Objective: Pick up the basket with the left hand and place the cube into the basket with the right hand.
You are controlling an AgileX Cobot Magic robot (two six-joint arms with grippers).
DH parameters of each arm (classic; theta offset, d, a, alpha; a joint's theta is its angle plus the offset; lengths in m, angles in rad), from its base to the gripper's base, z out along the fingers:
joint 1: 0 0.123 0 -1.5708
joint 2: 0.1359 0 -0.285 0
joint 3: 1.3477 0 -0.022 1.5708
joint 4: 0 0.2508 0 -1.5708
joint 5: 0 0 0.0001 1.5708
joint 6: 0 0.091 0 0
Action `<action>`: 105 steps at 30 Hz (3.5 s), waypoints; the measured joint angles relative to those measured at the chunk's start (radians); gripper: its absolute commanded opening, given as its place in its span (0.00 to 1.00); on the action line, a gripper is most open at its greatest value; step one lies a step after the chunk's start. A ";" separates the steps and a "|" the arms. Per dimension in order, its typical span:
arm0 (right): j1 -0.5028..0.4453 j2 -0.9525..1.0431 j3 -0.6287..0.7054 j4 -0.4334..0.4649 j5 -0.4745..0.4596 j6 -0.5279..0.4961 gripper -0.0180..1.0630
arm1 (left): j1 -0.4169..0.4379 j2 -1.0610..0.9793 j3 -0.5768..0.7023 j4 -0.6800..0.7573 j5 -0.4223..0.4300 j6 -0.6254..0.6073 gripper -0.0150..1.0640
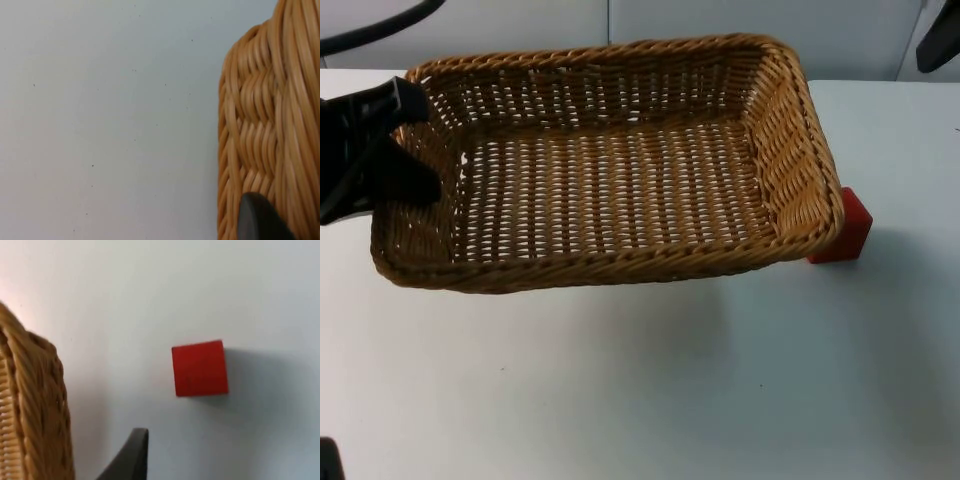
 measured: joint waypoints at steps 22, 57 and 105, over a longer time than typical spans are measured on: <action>0.001 0.360 -0.151 0.082 -0.108 -0.026 0.87 | 0.000 0.000 0.000 0.000 0.000 0.000 0.01; 0.099 0.547 -0.251 0.119 -0.066 -0.024 0.80 | 0.000 0.000 0.000 0.000 0.000 -0.002 0.01; 0.099 0.547 -0.251 0.095 -0.054 -0.007 0.73 | 0.000 0.000 0.000 0.000 0.000 -0.002 0.01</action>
